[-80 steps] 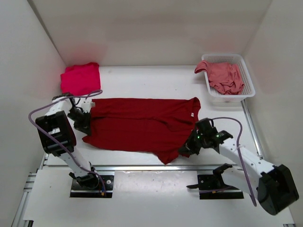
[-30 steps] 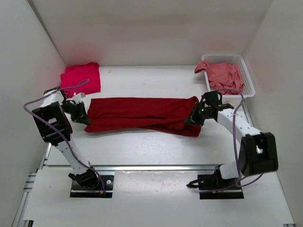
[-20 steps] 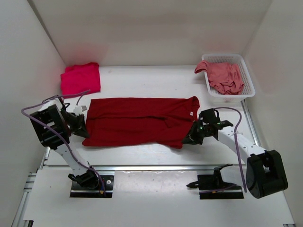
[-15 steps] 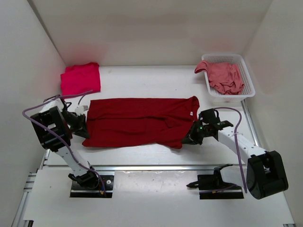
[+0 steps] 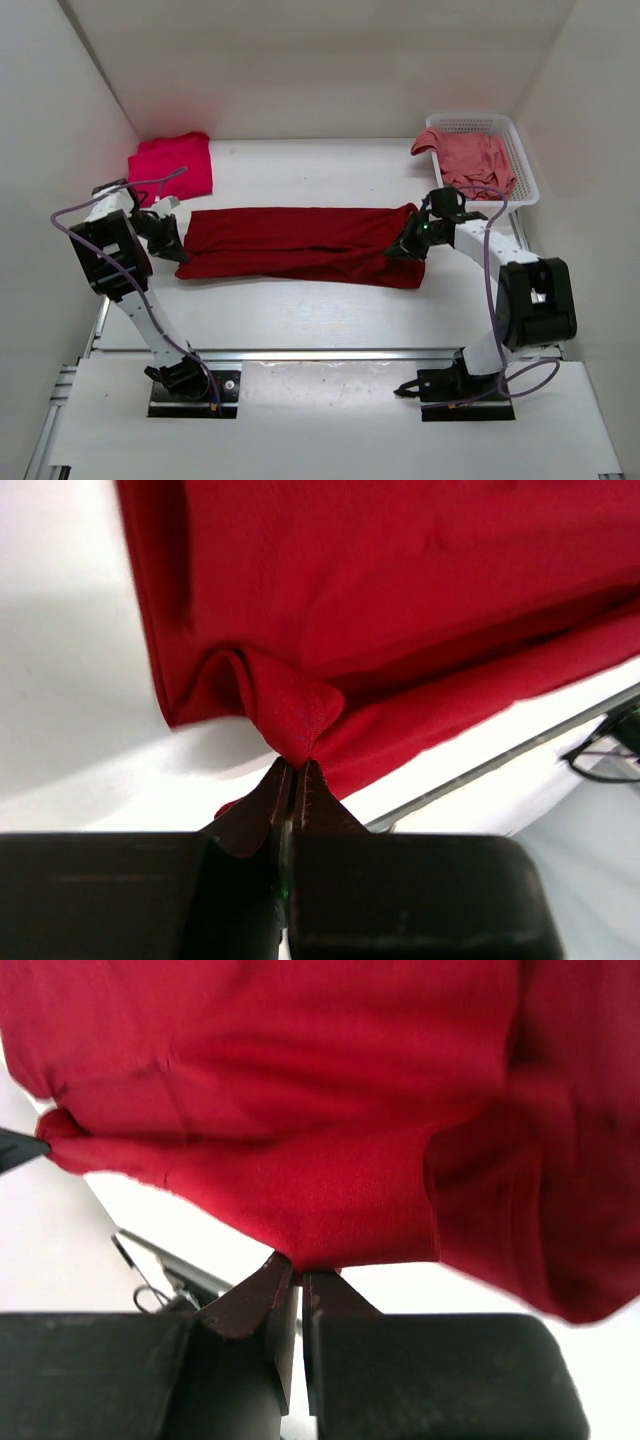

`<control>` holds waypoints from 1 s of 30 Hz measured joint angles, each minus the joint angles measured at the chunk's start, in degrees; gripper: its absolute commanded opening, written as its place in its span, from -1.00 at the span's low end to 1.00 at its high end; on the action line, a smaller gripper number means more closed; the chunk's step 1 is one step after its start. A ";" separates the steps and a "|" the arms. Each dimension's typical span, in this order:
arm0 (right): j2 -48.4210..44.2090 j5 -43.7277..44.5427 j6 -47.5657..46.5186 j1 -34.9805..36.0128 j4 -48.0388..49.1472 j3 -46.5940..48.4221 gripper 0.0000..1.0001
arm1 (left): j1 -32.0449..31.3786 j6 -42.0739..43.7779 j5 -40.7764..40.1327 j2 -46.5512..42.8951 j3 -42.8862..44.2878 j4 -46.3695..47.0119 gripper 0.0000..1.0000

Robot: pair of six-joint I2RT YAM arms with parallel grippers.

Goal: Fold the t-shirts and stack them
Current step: Fold the other side of the tshirt into a rectangle

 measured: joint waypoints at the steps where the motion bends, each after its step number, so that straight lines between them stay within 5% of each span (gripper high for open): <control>1: 1.60 -0.04 -0.31 -0.44 0.17 1.31 -1.00 | 0.00 -0.66 0.26 0.92 0.81 0.15 -0.96; 6: 9.42 -0.17 -2.34 -1.77 0.35 7.98 -0.88 | -0.63 -2.84 0.94 4.92 4.48 0.35 -0.82; 11: 14.03 0.44 -3.08 -2.05 0.66 11.93 -0.57 | -1.75 -4.17 1.22 8.09 10.01 0.52 -0.08; 17: 16.87 2.47 -3.30 -4.09 0.28 18.38 -0.33 | -1.92 -4.44 0.83 8.55 18.38 3.67 0.51; 21: 16.90 3.43 -4.02 -4.37 0.39 22.49 -0.31 | -0.59 0.07 -0.79 3.67 17.46 7.82 0.42; 24: 15.21 3.80 -4.15 -3.23 0.70 22.05 -0.31 | -1.29 10.10 -7.13 -7.26 5.92 13.22 0.33; 30: 6.82 3.32 -1.86 1.05 4.98 10.45 -0.29 | -8.85 33.35 -22.67 -36.13 -32.48 26.03 0.39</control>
